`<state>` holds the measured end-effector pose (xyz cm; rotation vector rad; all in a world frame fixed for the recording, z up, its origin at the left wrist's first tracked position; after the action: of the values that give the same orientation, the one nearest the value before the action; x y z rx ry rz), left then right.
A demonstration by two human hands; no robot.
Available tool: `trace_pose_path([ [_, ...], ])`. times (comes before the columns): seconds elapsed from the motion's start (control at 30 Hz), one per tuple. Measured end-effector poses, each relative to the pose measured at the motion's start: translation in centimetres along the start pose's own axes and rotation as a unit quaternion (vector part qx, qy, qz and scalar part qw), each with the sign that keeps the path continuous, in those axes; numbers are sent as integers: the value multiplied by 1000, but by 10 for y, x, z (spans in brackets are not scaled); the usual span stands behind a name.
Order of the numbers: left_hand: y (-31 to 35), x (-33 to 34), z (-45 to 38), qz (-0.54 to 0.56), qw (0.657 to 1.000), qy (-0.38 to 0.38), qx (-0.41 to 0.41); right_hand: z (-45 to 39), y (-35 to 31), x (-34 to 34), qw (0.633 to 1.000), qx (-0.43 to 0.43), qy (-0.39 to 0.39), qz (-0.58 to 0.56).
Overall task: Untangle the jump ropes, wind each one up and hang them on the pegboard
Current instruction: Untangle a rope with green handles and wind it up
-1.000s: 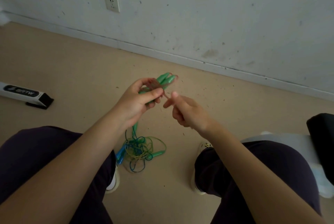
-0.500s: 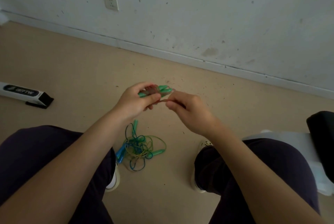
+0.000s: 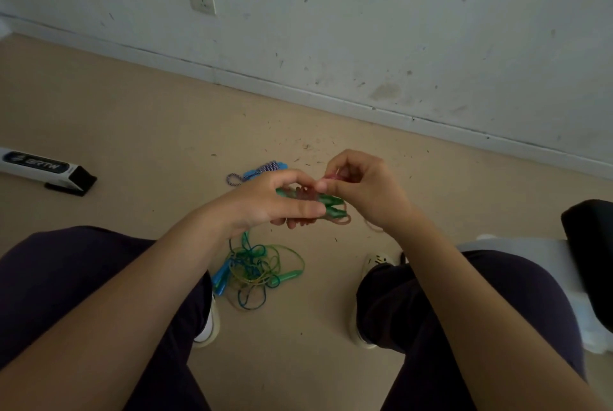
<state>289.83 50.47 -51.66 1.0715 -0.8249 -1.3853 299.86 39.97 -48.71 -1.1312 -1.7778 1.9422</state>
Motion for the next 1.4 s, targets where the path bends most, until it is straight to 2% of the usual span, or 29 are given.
trace_pose_path([
  [0.1,2,-3,-1,31,998,45,21,-1,7,7,998,23,-16,-47],
  [0.23,4,-8,-2,40,994,83,56,0,10,10,999,27,-24,-6],
  [0.43,11,-6,-2,59,992,59,95,6,5,19,994,82,-64,-33],
  [0.57,11,-7,-1,47,992,67,93,8,9,22,991,99,-77,-35],
  [0.73,5,-14,-4,55,991,85,85,7,18,27,982,138,-78,-104],
  [0.87,4,-19,-5,162,977,112,81,5,17,30,976,150,-85,-134],
  [0.93,5,-27,-6,204,967,132,78,7,18,32,980,153,-94,-83],
  [1.03,5,-39,-5,208,960,171,80,11,20,35,986,127,-103,19],
  [1.2,1,-55,-5,100,962,239,86,11,13,36,987,83,-96,96],
  [1.3,1,-55,-5,39,967,238,85,11,-3,30,987,24,-70,144],
  [1.4,-2,-44,-7,-1,977,206,59,11,-14,19,981,-44,-31,187],
])
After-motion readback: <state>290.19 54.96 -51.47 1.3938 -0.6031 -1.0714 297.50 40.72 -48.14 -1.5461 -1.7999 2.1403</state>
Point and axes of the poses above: each hand's wrist, its own z-axis away from the middle knuckle, its own x-axis out of the palm, y = z × x, the point moved 8 cm from there along -z, towards the middle knuckle, and after that the axes turned 2 degrees about y, right-handed, at the moved point
